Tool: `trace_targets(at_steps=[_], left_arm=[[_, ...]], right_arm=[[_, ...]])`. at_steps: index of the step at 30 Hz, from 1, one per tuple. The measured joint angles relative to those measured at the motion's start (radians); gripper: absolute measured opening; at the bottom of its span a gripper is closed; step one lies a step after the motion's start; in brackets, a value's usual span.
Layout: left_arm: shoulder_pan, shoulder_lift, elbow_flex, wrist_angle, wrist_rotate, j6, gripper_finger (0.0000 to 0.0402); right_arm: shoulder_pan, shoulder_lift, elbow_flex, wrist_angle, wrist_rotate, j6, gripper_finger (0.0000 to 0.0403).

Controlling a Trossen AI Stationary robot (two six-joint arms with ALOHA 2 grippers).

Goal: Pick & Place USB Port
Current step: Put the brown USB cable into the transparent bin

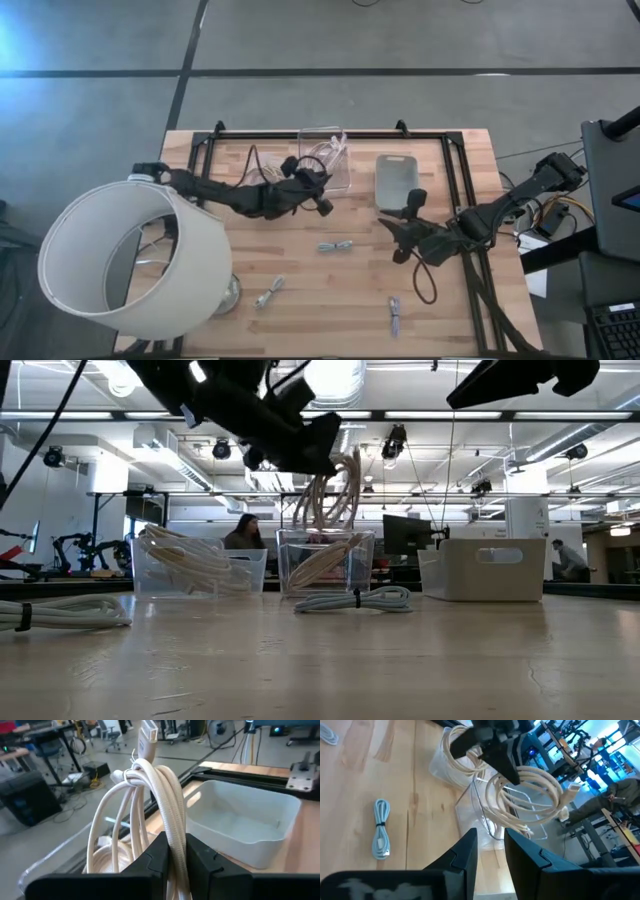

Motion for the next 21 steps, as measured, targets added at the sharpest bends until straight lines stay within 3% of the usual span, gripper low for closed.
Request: trace_targets(at_steps=[4,10,21], left_arm=[[0.004,0.018,0.0,-0.046,-0.004,-0.006,0.0045],[0.006,0.04,0.0,-0.088,-0.106,-0.003,0.0045],[-0.005,0.027,-0.001,-0.025,-0.143,0.046,0.0045]], right_arm=[[0.0,0.0,-0.003,0.0,0.0,-0.012,0.0087],[0.0,0.0,-0.007,0.0,0.001,-0.012,0.0081],[0.0,0.0,-0.008,0.001,0.001,-0.017,0.0091]])
